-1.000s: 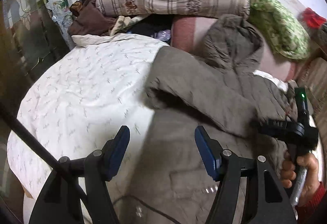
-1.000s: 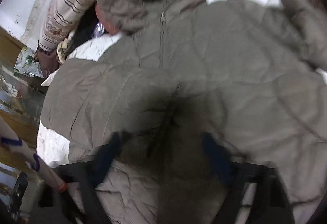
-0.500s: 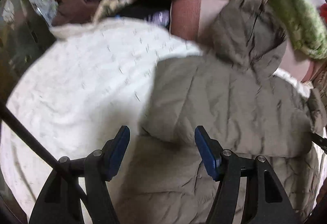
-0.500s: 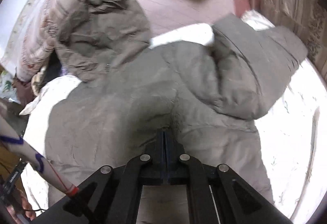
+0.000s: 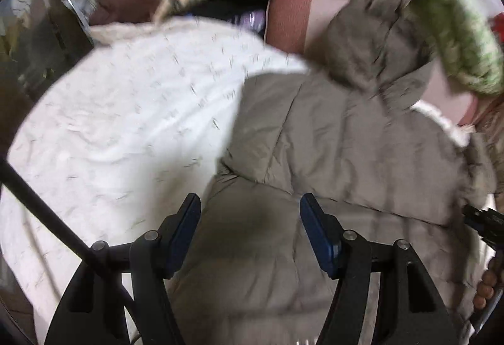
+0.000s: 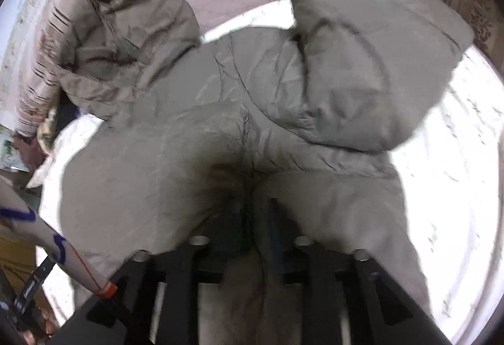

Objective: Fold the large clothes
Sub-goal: 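Open the left tool and withdraw it from the folded sleeve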

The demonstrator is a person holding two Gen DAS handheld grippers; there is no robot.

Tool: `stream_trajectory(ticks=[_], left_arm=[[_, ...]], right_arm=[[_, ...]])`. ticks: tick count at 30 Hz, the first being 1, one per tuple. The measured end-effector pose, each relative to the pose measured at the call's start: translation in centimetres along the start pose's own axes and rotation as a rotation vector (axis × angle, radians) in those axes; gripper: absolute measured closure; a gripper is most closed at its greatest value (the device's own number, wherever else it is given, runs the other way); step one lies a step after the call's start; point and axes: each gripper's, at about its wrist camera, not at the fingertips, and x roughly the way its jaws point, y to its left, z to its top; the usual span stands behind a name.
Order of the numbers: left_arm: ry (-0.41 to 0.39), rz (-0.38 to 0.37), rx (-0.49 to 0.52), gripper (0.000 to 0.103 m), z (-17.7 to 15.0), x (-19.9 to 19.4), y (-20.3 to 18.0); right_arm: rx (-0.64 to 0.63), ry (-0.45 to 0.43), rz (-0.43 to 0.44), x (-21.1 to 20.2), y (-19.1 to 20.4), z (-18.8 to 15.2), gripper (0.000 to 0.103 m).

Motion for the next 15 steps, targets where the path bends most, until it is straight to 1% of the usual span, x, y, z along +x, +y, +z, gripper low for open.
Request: stream_trajectory(ticks=[1, 3, 5, 8, 9, 12, 14, 15], left_arm=[[-0.03, -0.009, 0.002, 0.038, -0.4, -2.3, 0.2], [-0.09, -0.028, 0.009, 0.038, -1.5, -6.9, 0.7], [-0.155, -0.064, 0.016, 0.038, -2.8, -11.7, 1.1], [-0.213, -0.085, 0.014, 0.038, -4.1, -16.5, 1.6], [-0.235, -0.094, 0.018, 0.038, -4.5, -18.3, 1.5], [-0.28, -0.143, 0.041, 0.038, -4.8, -22.7, 1.2], [-0.297, -0.205, 0.037, 0.037, -4.8, -24.7, 1.0], [-0.307, -0.23, 0.034, 0.034, -4.9, -25.3, 0.9]], right_arm=[[-0.007, -0.015, 0.012, -1.5, -0.3, -0.4, 0.057], [-0.033, -0.036, 0.015, -4.1, -0.9, -1.3, 0.056], [-0.045, -0.051, 0.013, -6.9, -2.0, -2.1, 0.054], [-0.042, -0.073, 0.002, -10.8, -4.1, -2.6, 0.054], [-0.045, -0.092, -0.01, -12.6, -5.0, -2.5, 0.054], [-0.036, -0.178, -0.055, -18.6, -7.3, -1.5, 0.054], [-0.021, -0.249, -0.081, -23.0, -8.8, -0.2, 0.049], [-0.017, -0.29, -0.107, -25.5, -9.5, 0.6, 0.047]])
